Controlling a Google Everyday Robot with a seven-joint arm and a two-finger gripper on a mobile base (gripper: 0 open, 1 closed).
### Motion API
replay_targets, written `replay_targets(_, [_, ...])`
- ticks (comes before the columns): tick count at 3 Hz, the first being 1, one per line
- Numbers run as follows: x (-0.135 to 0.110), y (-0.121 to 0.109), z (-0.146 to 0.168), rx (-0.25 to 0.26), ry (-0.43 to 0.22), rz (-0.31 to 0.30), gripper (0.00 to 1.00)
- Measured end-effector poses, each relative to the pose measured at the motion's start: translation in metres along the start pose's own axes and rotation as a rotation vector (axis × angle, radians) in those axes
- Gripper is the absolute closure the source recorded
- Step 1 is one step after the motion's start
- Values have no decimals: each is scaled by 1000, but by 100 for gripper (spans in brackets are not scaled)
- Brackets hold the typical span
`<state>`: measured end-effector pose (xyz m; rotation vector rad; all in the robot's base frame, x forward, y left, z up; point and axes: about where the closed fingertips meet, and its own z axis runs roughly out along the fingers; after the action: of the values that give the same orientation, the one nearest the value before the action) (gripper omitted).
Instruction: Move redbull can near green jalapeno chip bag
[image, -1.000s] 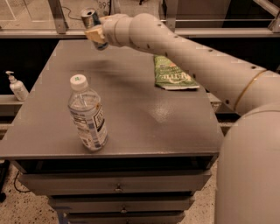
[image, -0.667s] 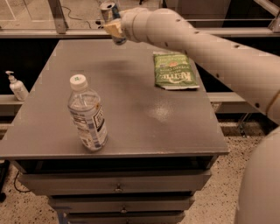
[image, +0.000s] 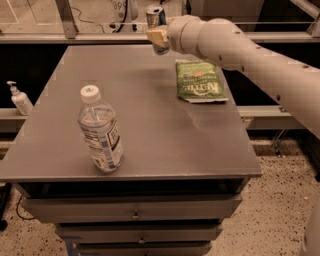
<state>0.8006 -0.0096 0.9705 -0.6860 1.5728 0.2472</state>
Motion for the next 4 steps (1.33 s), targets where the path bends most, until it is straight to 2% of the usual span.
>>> replay_targets(1, [19,-7,1,-17,-6,53,100])
replay_targets(4, [58,-6,13,-71,18,167,100])
